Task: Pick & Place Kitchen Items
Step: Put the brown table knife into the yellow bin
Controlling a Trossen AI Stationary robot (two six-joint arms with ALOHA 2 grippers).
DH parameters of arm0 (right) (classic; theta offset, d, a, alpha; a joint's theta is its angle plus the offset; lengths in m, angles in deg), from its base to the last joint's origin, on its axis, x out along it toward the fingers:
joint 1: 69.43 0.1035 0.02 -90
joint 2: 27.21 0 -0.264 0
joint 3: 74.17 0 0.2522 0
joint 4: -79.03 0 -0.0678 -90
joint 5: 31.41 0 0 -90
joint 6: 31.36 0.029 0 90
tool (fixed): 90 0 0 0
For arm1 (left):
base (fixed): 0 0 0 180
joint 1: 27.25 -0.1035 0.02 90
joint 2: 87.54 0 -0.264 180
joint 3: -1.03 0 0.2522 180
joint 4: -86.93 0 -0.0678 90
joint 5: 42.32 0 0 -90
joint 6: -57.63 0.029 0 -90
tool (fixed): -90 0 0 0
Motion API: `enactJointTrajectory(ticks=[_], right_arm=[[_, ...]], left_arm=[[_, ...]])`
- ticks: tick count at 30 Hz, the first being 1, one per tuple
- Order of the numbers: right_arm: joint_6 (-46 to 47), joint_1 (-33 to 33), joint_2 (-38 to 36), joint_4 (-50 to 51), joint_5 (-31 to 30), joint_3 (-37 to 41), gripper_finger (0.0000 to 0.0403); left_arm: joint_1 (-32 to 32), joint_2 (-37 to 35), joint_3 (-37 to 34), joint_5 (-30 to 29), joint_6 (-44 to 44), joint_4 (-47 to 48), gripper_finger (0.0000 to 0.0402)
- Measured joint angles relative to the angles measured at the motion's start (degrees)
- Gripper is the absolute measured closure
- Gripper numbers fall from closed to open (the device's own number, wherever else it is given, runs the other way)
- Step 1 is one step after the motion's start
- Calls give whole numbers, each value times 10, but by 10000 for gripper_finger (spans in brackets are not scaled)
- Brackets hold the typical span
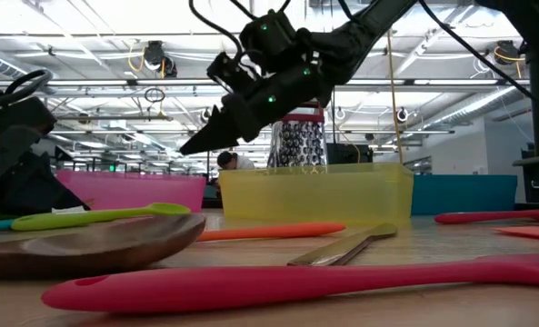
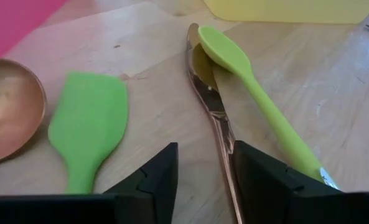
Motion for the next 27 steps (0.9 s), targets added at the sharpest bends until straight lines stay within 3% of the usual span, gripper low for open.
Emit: enactJointTrajectory(ticks=[7,14,27], right_arm=[[-30,0,3,-3,0,0,264],[-37,0,3,-4,0,0,264],[-46,0,3,-17,0,0,264]], left_arm=[[2,-26,0,1,4,-8,260],[0,-86,0,47,72,-6,261],[0,-93,1,102,86,10,261]])
